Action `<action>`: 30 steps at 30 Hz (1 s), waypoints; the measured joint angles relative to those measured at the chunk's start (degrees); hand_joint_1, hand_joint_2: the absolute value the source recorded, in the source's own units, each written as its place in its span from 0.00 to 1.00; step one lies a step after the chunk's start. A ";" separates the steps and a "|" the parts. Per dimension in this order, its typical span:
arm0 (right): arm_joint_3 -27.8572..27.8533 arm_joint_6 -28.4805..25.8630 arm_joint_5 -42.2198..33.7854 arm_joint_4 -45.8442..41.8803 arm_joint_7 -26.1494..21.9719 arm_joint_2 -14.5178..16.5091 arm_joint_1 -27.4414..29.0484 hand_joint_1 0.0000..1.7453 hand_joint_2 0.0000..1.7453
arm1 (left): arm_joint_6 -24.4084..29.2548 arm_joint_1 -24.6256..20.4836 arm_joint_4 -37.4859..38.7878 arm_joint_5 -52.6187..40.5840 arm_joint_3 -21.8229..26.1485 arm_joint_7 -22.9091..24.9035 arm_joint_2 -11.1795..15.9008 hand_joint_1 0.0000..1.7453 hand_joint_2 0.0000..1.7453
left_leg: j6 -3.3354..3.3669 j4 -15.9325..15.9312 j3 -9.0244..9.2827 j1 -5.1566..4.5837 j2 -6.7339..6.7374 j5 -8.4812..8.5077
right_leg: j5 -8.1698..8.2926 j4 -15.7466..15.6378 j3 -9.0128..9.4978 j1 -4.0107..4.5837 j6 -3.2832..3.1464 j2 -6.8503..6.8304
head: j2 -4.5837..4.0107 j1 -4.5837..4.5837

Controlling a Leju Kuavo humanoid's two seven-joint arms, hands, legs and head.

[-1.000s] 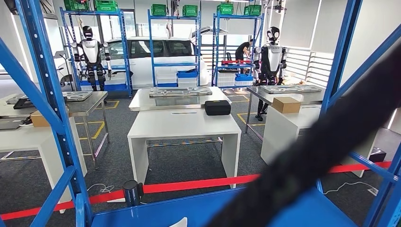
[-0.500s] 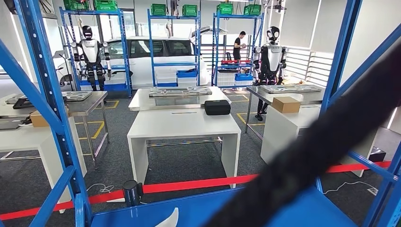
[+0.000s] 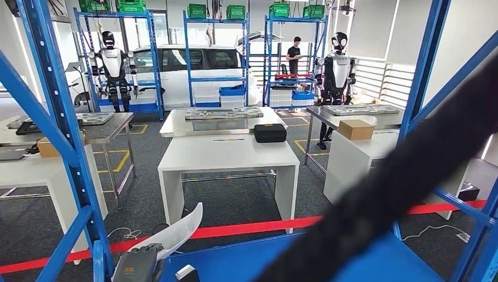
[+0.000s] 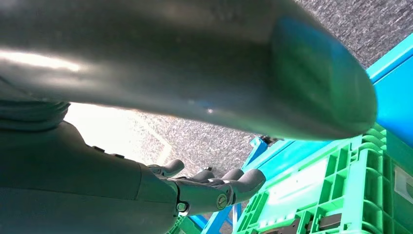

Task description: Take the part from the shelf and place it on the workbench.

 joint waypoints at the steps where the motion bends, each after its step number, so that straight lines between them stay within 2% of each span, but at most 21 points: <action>1: 0.00 -0.04 0.04 0.01 -0.04 0.00 0.00 0.00 0.00 | 0.32 -0.44 -0.13 0.01 0.04 -1.08 -0.10 1.00 1.00 | 0.00 0.00 0.00 0.00 0.00 0.00 | 0.00 0.00 -0.01 0.00 0.00 0.00 | 0.00 0.00; 4: 0.00 0.08 0.44 0.01 -0.06 0.00 -0.13 0.00 0.00 | 1.26 -0.93 -0.79 0.23 -0.03 -5.89 -1.16 1.00 1.00 | 0.01 0.00 -0.01 -0.01 -0.04 -0.01 | -0.01 -0.01 0.00 -0.01 0.00 -0.03 | 0.00 0.00; 7: 0.00 0.35 0.80 0.01 -0.10 0.03 -0.57 0.00 0.00 | 1.76 0.40 -2.99 6.17 -2.88 -10.10 -2.77 1.00 1.00 | 0.04 0.00 -0.02 -0.04 -0.03 -0.04 | -0.01 -0.02 -0.01 -0.03 0.00 -0.02 | 0.00 -0.01; 12: 0.00 0.34 0.84 -0.01 -0.70 0.04 -0.86 0.00 0.00 | 2.76 3.45 -8.03 19.83 -16.74 -11.82 -3.98 1.00 1.00 | 0.06 0.00 -0.03 -0.05 -0.03 -0.06 | -0.02 -0.03 -0.02 -0.04 0.01 -0.01 | 0.00 0.00; 15: 0.00 0.25 0.84 0.01 -1.16 0.04 -0.83 0.00 0.00 | 2.73 4.73 -9.97 23.19 -24.13 -13.38 -4.01 1.00 1.00 | 0.06 0.00 -0.03 -0.05 0.01 -0.07 | -0.03 -0.03 -0.05 -0.04 0.00 0.00 | 0.00 -0.02; 19: -0.02 0.12 0.84 0.01 -1.19 0.04 -0.74 0.00 0.00 | 2.58 5.81 -11.45 24.74 -30.49 -14.48 -4.01 1.00 1.00 | 0.05 0.00 -0.02 -0.04 0.03 -0.07 | -0.03 -0.02 -0.06 -0.03 0.00 0.02 | 0.00 -0.02; 24: -0.04 0.02 0.86 0.01 -1.23 0.05 -0.56 0.00 0.00 | 2.20 6.23 -12.05 25.98 -33.99 -15.92 -4.00 1.00 1.00 | 0.21 0.15 -0.09 -0.18 0.02 -0.19 | 0.03 -0.12 -0.03 -0.15 0.13 0.01 | 0.00 -0.03; 28: -0.04 0.00 0.95 0.01 -1.28 0.13 -0.46 0.00 0.00 | 1.79 6.40 -12.25 26.59 -35.18 -16.55 -4.00 1.00 1.00 | 0.92 0.22 -0.12 -0.61 0.08 -0.35 | 0.18 -0.37 0.12 -0.48 0.73 0.00 | 0.00 -0.04; 30: -0.04 -0.03 1.02 0.00 -1.33 0.14 -0.42 0.00 0.00 | 1.75 6.42 -12.48 26.68 -35.46 -16.64 -4.04 1.00 1.00 | 1.50 -0.74 0.39 -0.35 0.19 0.26 | -0.17 0.05 0.05 -0.56 0.95 -0.01 | 0.00 -0.02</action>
